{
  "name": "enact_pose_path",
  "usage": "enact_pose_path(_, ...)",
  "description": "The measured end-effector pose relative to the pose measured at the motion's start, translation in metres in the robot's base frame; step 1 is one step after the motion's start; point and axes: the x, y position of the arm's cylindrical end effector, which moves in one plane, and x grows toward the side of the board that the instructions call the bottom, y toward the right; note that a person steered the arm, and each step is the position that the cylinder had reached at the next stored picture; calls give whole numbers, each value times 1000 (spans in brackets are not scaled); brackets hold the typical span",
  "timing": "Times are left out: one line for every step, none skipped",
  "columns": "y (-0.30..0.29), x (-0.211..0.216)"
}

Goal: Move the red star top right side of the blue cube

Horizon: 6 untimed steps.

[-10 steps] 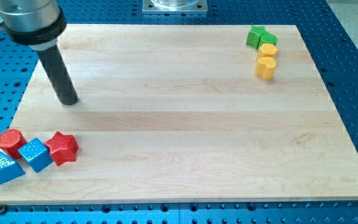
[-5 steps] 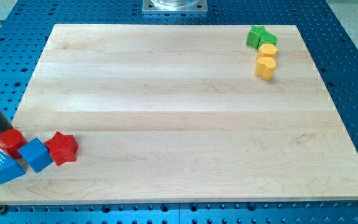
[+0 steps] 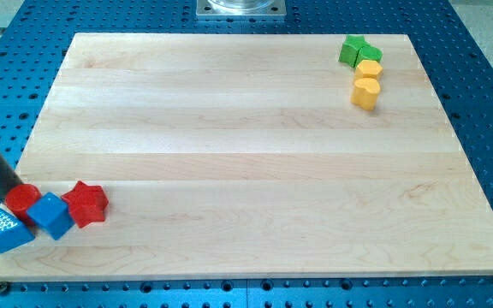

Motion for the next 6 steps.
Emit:
enact_pose_path(52,12)
enact_pose_path(63,-1)
enact_pose_path(53,-6)
enact_pose_path(49,12)
enact_pose_path(74,7)
enact_pose_path(140,-20)
